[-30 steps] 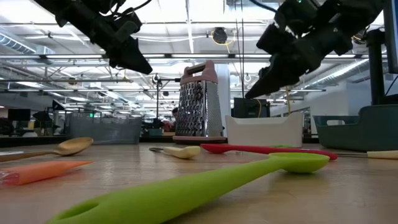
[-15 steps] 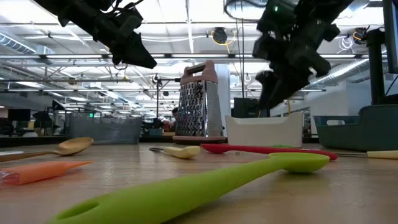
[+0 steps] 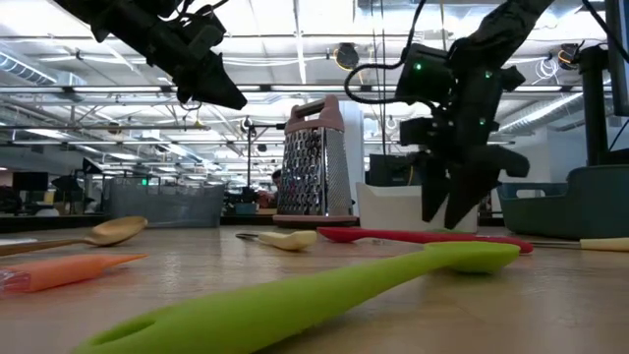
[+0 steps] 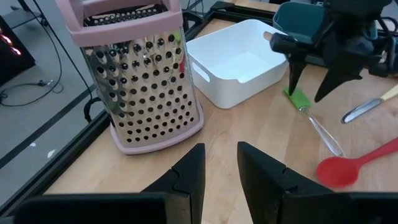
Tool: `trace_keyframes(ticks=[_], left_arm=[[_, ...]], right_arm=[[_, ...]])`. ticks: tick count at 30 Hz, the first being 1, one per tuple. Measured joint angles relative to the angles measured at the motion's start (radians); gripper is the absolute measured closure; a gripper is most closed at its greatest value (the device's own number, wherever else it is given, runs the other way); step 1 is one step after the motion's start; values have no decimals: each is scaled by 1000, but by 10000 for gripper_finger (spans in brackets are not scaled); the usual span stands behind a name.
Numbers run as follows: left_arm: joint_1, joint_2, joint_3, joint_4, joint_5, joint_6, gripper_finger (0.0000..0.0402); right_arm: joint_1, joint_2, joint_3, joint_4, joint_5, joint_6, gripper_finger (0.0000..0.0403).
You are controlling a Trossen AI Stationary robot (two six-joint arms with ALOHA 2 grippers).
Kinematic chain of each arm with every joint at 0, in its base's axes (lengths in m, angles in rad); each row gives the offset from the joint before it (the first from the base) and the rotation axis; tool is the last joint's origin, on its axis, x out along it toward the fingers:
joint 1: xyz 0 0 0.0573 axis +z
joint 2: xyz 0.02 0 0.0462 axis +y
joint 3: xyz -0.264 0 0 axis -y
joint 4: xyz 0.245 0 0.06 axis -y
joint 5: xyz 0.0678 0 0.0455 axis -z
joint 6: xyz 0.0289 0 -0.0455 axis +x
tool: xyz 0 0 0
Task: Pick & Place Kitchen Items
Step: Put the green spatula into the black bin
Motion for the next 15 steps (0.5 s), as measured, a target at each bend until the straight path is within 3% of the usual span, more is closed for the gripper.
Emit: trace_keyframes(ticks=[15], left_arm=[[0, 0, 0, -1, 0, -2, 302]], right_arm=[[0, -2, 0, -8, -6, -144, 147]])
